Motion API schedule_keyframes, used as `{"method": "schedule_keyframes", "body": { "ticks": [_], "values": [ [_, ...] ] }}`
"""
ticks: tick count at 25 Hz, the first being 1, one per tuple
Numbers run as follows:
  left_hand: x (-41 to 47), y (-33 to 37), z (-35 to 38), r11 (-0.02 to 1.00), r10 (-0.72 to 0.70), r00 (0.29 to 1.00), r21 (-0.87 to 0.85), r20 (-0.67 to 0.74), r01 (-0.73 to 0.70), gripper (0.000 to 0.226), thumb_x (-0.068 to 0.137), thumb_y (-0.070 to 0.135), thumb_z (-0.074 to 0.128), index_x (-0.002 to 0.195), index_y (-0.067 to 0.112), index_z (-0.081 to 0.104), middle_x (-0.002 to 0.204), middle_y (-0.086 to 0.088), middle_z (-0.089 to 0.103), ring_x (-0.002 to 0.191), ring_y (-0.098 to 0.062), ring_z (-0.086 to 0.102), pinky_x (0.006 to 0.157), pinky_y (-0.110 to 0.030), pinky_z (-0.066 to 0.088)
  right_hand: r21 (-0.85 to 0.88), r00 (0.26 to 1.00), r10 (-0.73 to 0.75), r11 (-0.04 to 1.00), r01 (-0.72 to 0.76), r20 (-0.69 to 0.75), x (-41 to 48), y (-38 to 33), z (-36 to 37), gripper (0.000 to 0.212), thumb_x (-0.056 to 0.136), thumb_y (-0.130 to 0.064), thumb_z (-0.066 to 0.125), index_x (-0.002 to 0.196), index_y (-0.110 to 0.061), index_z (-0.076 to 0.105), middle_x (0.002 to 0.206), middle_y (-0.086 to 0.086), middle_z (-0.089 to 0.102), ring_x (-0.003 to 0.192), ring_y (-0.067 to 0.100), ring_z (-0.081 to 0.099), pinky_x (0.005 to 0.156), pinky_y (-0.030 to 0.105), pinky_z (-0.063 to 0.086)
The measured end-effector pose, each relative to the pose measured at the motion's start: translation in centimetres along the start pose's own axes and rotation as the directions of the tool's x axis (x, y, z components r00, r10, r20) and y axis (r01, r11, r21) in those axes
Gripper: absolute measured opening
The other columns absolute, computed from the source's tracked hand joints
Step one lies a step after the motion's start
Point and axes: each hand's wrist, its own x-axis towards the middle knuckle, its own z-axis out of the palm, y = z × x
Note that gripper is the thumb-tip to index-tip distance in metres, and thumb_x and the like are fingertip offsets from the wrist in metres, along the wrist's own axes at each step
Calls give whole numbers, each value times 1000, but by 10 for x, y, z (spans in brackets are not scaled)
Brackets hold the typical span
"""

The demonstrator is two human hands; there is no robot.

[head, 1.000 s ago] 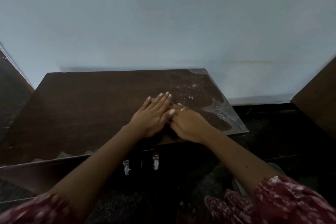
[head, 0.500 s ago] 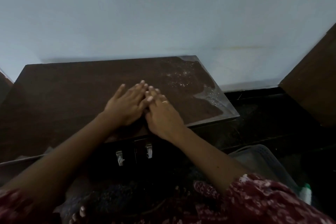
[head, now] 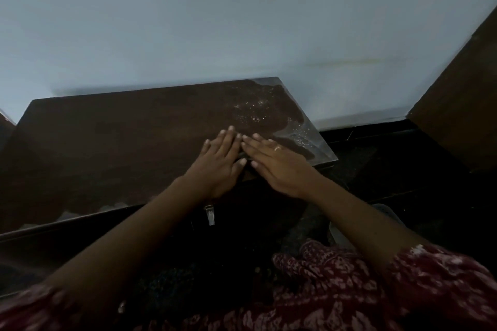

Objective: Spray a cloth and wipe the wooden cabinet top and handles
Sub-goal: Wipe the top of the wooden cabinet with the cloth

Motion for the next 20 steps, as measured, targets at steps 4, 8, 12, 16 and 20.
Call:
{"method": "schedule_keyframes", "body": {
  "ticks": [4,8,12,16,20],
  "values": [
    [45,42,3,997,78,996,19,-44,-77,60,99,39,12,149,13,-7,159,-7,-16,147,-20,-15,119,-42,-6,50,985,171,984,-170,-22,-16,39,-9,48,100,-25,28,147,-14,21,158,1,18,147,16,12,119,31,11],
    [76,59,0,994,95,995,56,-22,-93,59,100,39,12,149,13,-6,159,-6,-15,147,-19,-13,118,-43,-8,73,968,251,966,-249,-27,-16,67,-11,48,100,-21,32,147,-14,22,158,2,20,147,15,13,118,29,9],
    [106,63,-5,993,104,995,63,-6,-103,59,100,39,12,149,14,-7,159,-6,-16,147,-19,-14,118,-42,-9,134,957,289,950,-283,-27,-4,88,-12,48,100,-19,32,146,-13,23,158,3,19,147,16,13,119,30,12],
    [131,57,-12,988,87,996,131,-7,-85,59,99,40,11,150,15,-6,159,-5,-15,147,-18,-12,118,-44,-9,163,931,364,920,-357,-17,17,99,-15,48,100,-18,30,147,-12,21,159,5,16,147,18,11,118,28,9],
    [141,33,-25,981,27,1000,191,7,-28,59,99,40,10,149,14,-7,160,-3,-13,148,-16,-9,118,-46,-10,131,910,413,905,-406,-34,55,80,-8,50,100,-19,29,147,-6,20,158,12,15,147,27,13,118,35,10]
  ]
}}
